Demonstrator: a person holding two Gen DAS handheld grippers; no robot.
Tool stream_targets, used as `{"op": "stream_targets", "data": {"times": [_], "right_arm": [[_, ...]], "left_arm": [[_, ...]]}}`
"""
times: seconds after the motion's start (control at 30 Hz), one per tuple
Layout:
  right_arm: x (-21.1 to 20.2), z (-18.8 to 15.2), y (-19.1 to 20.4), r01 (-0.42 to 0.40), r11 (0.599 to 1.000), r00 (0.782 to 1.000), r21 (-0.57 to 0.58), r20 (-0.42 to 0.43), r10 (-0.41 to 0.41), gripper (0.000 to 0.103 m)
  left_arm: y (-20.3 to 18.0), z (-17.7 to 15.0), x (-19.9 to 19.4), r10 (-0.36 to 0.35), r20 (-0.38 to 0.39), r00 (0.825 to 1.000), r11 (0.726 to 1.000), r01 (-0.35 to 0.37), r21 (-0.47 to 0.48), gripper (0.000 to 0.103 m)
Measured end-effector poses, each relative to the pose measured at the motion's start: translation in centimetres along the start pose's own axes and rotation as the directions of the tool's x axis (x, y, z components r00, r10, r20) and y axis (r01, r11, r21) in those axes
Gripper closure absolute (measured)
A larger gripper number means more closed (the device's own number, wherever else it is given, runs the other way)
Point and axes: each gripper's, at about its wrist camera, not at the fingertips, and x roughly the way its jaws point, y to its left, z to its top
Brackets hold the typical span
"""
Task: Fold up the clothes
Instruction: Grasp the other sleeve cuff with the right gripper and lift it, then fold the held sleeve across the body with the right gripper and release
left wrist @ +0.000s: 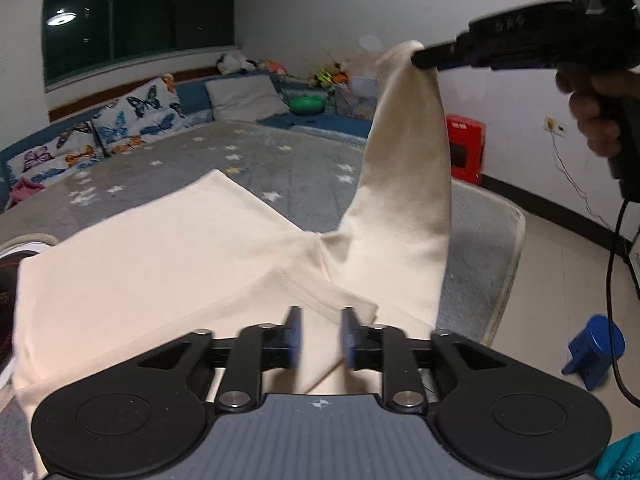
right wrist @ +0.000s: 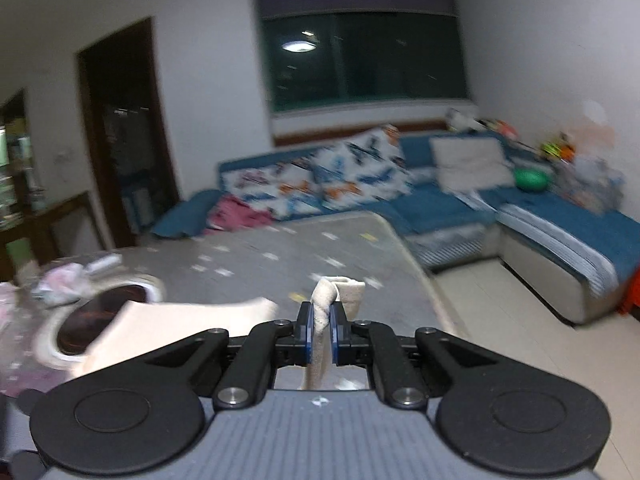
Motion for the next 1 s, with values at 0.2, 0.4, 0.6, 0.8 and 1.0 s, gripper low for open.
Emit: {"op": "stream_targets", "data": {"times": [0.2, 0.4, 0.6, 0.8, 1.0], "right_arm": [[-0.2, 2.8, 5.8, -0.17, 0.98, 0.985, -0.106, 0.023, 0.174, 0.096], [1.8, 3.5, 12.8, -0.322, 0.916, 0.945, -0.238, -0.035, 0.324, 0.096], [4.2, 1.0, 19.3, -0.459, 0.817, 0.889, -0.35, -0.184, 0.421, 0.096], [6.9, -3.1, 24.7, -0.566, 0.713, 0.822, -0.414, -0.35, 0.449, 0.096], [7.9, -6.3, 27.0, -0.649, 0.647, 0.754, -0.402, -0.453, 0.475, 0.092]], "left_arm": [[2.0, -0.4, -3.6, 0.074, 0.066, 0.995, 0.996, -0.071, -0.058, 0.072], [5.5, -2.6, -8.4, 0.228, 0.093, 0.969, 0.962, -0.21, -0.172, 0.069], [8.7, -5.5, -13.1, 0.377, 0.087, 0.922, 0.896, -0.339, -0.285, 0.066], [10.8, -7.4, -15.4, 0.456, 0.051, 0.888, 0.836, -0.408, -0.366, 0.066], [11.0, -8.0, -15.4, 0.452, 0.041, 0.891, 0.832, -0.405, -0.378, 0.066]]}}
